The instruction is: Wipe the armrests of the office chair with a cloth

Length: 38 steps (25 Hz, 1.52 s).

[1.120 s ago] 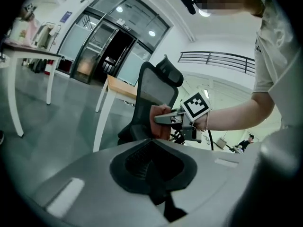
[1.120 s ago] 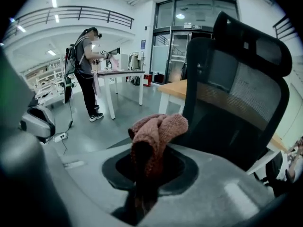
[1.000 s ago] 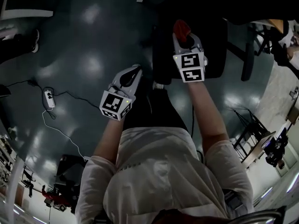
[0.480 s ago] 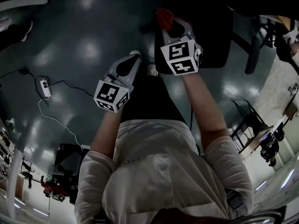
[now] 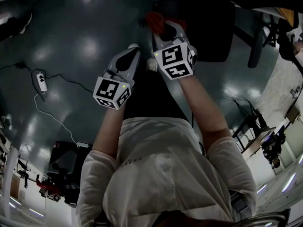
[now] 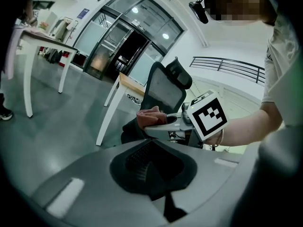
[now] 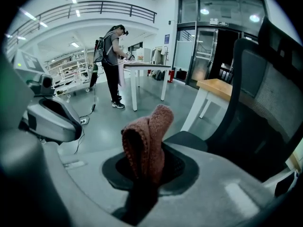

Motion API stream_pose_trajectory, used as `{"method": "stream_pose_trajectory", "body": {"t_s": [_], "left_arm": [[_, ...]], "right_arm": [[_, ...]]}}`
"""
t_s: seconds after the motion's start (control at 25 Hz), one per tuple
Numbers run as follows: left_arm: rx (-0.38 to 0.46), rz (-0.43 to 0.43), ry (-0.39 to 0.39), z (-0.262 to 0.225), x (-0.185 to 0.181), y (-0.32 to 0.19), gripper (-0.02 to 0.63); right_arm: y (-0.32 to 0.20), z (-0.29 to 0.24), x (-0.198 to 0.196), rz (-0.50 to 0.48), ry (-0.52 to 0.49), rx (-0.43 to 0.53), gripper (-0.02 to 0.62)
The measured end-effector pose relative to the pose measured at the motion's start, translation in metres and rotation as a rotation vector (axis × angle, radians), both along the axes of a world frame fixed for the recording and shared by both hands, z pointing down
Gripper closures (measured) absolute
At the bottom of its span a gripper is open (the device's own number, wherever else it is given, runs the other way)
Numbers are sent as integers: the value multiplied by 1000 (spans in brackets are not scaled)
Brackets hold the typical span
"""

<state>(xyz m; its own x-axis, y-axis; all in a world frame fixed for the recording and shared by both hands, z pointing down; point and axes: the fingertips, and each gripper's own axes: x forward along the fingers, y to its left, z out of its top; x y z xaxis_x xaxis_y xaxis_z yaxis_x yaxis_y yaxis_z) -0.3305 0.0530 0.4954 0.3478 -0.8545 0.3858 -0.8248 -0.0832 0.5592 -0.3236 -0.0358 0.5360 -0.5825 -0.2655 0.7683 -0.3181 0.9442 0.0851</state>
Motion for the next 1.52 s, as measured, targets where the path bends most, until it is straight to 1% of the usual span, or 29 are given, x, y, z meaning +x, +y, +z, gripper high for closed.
{"method": "stream_pose_trajectory", "body": {"t_s": [0.16,0.28,0.64,0.72,0.8,0.92,1.04,1.16,1.28,1.36,1.52], "left_arm": [[3,-37,-9,-1,6,12,589],[-4,-66,-23,0,13,22,589],[-4,-138,-53,-1,29,43,589],[-6,-140,-56,0,32,45,589],[-12,-138,-56,2,34,46,589],[-26,-123,-54,5,39,45,589],[-33,-112,-52,6,41,39,589],[-29,-106,-43,3,39,29,589],[-31,-93,-18,3,42,23,589],[-48,-74,-4,8,45,23,589],[-78,-49,11,17,43,21,589]], "right_arm": [[28,-1,8,-63,-7,-9,540],[50,-3,19,-99,-20,-32,541],[118,-7,59,-144,-57,-185,545],[130,-8,68,-141,-62,-238,546],[132,-13,76,-120,-83,-266,546],[102,-26,90,-42,-133,-229,546],[41,-34,102,51,-166,-146,546],[-23,-29,102,107,-185,-81,546],[-71,-17,92,129,-198,-49,546],[-92,-7,83,129,-194,-38,546],[-112,14,66,75,-166,-32,546]]}}
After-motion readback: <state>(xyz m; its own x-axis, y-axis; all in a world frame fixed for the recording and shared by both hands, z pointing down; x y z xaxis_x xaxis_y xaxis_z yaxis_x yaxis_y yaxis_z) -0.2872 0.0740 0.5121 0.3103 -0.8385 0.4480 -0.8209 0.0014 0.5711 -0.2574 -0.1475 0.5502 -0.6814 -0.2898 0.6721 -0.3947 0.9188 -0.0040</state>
